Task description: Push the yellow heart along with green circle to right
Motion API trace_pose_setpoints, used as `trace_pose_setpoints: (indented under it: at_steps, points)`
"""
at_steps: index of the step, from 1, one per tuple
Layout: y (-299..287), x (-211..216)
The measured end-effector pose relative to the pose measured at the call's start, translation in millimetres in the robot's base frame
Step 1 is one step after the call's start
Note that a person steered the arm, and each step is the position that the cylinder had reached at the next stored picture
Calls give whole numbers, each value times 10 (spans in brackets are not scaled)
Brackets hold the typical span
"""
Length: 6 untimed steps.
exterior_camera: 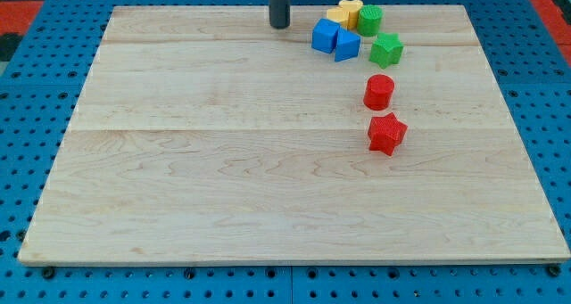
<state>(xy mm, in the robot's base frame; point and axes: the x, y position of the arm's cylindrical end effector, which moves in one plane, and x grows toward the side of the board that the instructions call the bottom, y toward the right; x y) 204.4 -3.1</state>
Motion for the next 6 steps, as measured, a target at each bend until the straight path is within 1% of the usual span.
trace_pose_setpoints:
  at_steps: [1, 2, 3, 4, 5, 6]
  points:
    - [232, -124]
    - [527, -110]
    - [1275, -122]
    - [1542, -126]
    - [1616, -129]
    - [2185, -51]
